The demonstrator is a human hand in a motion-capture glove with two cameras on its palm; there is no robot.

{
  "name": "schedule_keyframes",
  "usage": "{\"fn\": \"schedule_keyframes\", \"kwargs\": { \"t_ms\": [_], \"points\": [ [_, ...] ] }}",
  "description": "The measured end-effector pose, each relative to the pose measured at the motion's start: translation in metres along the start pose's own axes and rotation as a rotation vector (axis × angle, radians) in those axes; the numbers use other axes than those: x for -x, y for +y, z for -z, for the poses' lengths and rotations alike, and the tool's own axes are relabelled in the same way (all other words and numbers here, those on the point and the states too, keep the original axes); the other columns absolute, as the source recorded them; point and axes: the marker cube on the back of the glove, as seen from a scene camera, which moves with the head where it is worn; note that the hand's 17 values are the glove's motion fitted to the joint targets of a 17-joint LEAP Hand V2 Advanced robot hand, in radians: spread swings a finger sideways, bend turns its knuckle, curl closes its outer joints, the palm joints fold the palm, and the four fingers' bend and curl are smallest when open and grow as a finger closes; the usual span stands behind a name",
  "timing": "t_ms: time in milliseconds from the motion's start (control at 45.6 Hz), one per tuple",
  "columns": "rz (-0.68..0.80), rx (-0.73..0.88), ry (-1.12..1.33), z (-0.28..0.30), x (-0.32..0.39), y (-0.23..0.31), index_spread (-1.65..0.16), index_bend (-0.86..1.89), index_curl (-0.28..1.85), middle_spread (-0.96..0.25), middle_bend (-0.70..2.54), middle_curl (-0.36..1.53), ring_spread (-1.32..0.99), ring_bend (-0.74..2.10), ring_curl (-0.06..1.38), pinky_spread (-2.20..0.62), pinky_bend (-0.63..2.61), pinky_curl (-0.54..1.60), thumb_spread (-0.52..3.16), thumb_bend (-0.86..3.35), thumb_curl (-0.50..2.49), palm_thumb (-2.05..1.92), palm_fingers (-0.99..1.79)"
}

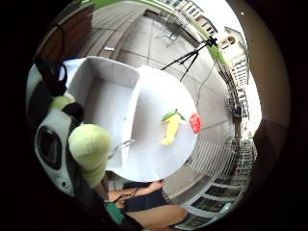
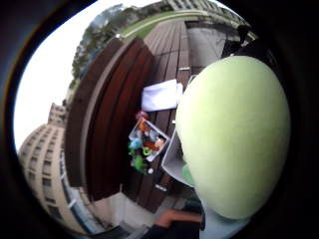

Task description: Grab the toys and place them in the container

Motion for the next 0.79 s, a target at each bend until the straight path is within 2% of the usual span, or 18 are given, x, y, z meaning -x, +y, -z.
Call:
{"fn": "schedule_keyframes", "kwargs": {
  "t_ms": [44,110,132,154,175,197,241,395,439,526,790],
  "points": [
    [-0.003,0.028,-0.013,-0.005,0.001,0.002,-0.4,0.05,0.81,-0.46,0.55,0.68,-0.47,1.02,0.53,-0.47,0.95,0.42,0.53,0.05,0.99,0.67,0.89],
    [0.001,0.042,-0.029,-0.011,-0.003,0.002,-0.39,0.01,0.76,-0.45,0.51,0.67,-0.47,1.06,0.54,-0.46,1.02,0.43,0.68,0.03,0.95,0.62,0.83],
    [0.004,0.039,-0.034,-0.011,-0.006,0.001,-0.38,-0.1,0.71,-0.38,0.38,0.64,-0.46,0.97,0.5,-0.4,1.09,0.45,0.75,-0.14,0.86,0.38,0.4],
    [0.009,0.035,-0.039,-0.012,-0.009,-0.001,-0.38,0.05,0.77,-0.43,0.51,0.69,-0.46,1.1,0.58,-0.44,1.1,0.48,0.78,0.04,0.9,0.57,0.74],
    [0.015,0.031,-0.043,-0.012,-0.012,-0.002,-0.36,-0.09,0.68,-0.33,0.32,0.62,-0.42,0.93,0.5,-0.37,1.13,0.46,0.8,-0.17,0.81,0.28,0.19],
    [0.021,0.025,-0.045,-0.012,-0.017,-0.004,-0.35,-0.02,0.71,-0.3,0.34,0.65,-0.4,0.97,0.55,-0.36,1.18,0.51,0.83,-0.15,0.78,0.24,0.15],
    [0.028,0.017,-0.047,-0.011,-0.023,-0.005,-0.34,-0.02,0.66,-0.23,0.31,0.63,-0.36,0.93,0.54,-0.32,1.24,0.52,0.87,-0.13,0.73,0.16,0.05],
    [0.029,0.007,-0.02,0.007,-0.03,0.017,-0.32,0.01,0.48,-0.08,0.26,0.57,-0.24,0.76,0.43,-0.2,1.34,0.48,0.94,-0.08,0.61,-0.02,-0.14],
    [0.032,0.0,-0.007,0.009,-0.042,0.017,-0.31,0.01,0.44,-0.05,0.3,0.58,-0.21,0.73,0.41,-0.18,1.35,0.47,0.95,-0.07,0.58,-0.03,-0.1],
    [0.018,-0.012,0.029,0.017,-0.067,0.025,-0.31,0.03,0.39,-0.03,0.25,0.55,-0.16,0.68,0.38,-0.13,1.34,0.46,0.96,-0.06,0.54,-0.04,-0.19],
    [-0.06,-0.046,0.079,0.02,-0.155,0.046,-0.29,0.03,0.25,-0.01,0.22,0.51,-0.08,0.6,0.35,-0.05,1.3,0.42,0.96,-0.06,0.43,-0.05,-0.19]
  ]
}}
